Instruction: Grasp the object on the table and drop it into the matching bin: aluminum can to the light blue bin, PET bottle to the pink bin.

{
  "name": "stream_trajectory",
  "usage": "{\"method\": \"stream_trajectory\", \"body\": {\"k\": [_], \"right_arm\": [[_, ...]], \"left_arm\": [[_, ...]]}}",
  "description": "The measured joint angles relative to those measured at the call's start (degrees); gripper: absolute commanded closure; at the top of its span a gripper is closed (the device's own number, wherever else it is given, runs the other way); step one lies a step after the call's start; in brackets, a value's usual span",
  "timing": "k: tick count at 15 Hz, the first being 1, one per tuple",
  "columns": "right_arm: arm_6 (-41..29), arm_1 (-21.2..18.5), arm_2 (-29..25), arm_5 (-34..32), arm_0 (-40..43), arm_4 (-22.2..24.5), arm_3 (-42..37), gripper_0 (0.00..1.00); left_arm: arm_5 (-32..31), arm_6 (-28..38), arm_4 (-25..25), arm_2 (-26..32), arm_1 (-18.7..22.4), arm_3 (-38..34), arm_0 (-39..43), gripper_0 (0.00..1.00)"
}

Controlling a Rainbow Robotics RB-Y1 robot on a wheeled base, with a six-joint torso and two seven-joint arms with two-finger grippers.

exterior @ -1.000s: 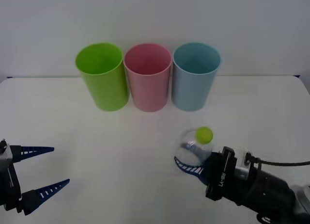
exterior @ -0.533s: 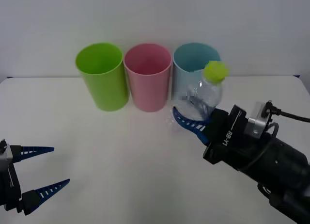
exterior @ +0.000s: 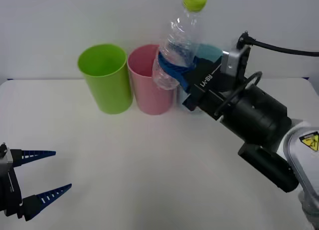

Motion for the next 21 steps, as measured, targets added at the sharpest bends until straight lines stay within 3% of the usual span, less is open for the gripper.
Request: {"method": "stream_trajectory", "body": {"k": [5,10,16,21], "right_arm": [[-7.61,6.44,-0.86,0.01,-12.44,11.66,12.20,1.00],[-9.18,11.88,-2.88,0.90,-21.67,20.31,25.21,1.00],[-9.47,12.32,-2.49,4.32,-30.43,22.89,40.10,1.00],[-9.47,12.32,-2.08,4.50,-31.24,25.03,44.62,1.00]], "left_arm": [[0.00,0.00,0.00,0.00,0.00,0.00,0.00,0.00],[0.00,0.00,0.00,0.00,0.00,0.00,0.00,0.00],[0.00,0.00,0.00,0.00,0.00,0.00,0.00,0.00],[0.00,0.00,0.00,0.00,0.00,0.00,0.00,0.00]]}}
